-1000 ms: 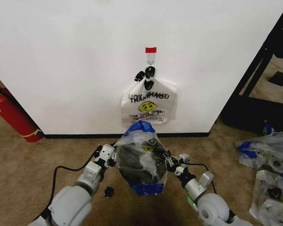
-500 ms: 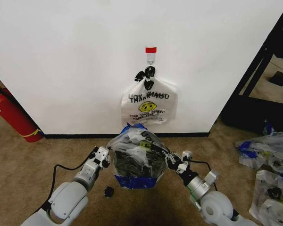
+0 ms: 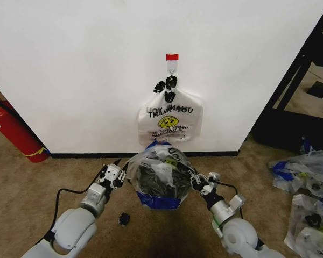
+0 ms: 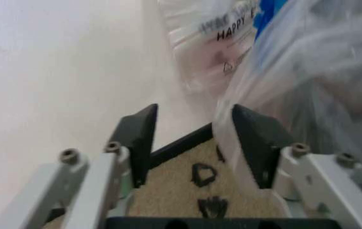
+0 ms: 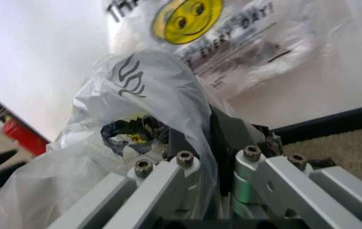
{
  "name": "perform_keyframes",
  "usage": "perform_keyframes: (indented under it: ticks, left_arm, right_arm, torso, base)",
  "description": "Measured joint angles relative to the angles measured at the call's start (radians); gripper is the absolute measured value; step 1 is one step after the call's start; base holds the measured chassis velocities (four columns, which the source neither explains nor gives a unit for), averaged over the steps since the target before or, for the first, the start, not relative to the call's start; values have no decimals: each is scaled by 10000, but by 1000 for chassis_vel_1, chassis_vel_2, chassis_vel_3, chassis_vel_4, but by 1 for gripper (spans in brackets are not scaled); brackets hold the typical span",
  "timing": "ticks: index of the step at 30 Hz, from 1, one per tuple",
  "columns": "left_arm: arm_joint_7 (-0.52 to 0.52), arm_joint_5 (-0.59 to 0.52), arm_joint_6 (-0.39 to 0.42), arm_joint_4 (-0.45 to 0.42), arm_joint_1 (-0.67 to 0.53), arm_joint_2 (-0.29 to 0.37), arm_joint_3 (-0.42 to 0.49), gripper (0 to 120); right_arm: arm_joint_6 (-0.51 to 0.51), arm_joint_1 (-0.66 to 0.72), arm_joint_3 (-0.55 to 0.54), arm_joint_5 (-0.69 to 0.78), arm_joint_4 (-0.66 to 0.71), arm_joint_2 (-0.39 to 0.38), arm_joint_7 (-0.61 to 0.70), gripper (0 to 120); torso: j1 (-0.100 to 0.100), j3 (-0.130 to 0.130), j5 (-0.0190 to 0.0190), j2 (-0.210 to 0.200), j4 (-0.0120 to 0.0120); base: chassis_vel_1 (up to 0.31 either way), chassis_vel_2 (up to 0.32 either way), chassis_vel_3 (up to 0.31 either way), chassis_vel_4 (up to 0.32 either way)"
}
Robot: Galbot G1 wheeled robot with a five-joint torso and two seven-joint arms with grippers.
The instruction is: Pick up the garbage bag from the wall and place it over the trash bin.
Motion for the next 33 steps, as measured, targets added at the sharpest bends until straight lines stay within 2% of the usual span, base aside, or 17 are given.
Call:
perform_keyframes:
  ticks: [2,3,5,6,9,10,13,17,20,25,33]
  left_arm:
    - [180,446,-160,42,237,0,-221,58]
    - [180,446,-160,42,237,0,-221,58]
    - [41,408,-140,-180,639,-84,-363,69]
    - [-158,174,-29,-378,828,-155,-369,71]
    - [-1467,-1680,702,-1283,1601,-771,-161,86]
    - [-1467,-1680,702,-1283,1601,-771,-161,86]
    - [-2510,-3896,1619,-1880,1993,-1563,91,98]
    - [-3075,-5927,2541,-2387,2090,-2038,279,100]
    - [-3170,-6357,2729,-2464,2044,-2158,338,100]
    - [-3356,-7742,3055,-2434,1685,-2640,356,98]
    - [-3361,-8857,3169,-2544,1574,-3105,277,91]
  right_arm:
    - [56,59,-4,194,-45,35,180,1]
    - [56,59,-4,194,-45,35,180,1]
    - [223,93,-21,299,-139,61,279,1]
    - [305,94,-22,315,-183,71,285,1]
    - [570,55,-22,390,-274,100,248,1]
    - [570,55,-22,390,-274,100,248,1]
    - [744,39,-23,394,-331,93,190,1]
    - [876,62,-12,471,-265,56,83,1]
    - [926,69,4,521,-210,55,12,1]
    - [1011,-21,13,643,61,56,-95,1]
    - [1015,-152,47,626,273,42,-96,1]
  torso:
    - [0,0,-1,0,0]
    - [0,0,-1,0,0]
    - [1,0,-1,-1,0]
    - [0,0,-1,0,1]
    - [0,-1,1,0,0]
    - [0,-1,1,0,0]
    - [-1,-1,0,0,3]
    - [0,-1,2,0,0]
    - [0,-1,2,0,1]
    - [0,-1,2,0,0]
    - [0,-1,2,0,0]
  base:
    - [0,0,0,0]
    - [0,0,0,0]
    - [0,0,0,0]
    - [0,0,0,0]
    - [0,0,0,0]
    - [0,0,0,0]
    - [0,0,0,0]
    - [0,0,0,0]
    - [0,0,0,0]
    - [0,0,0,0]
    - [0,0,0,0]
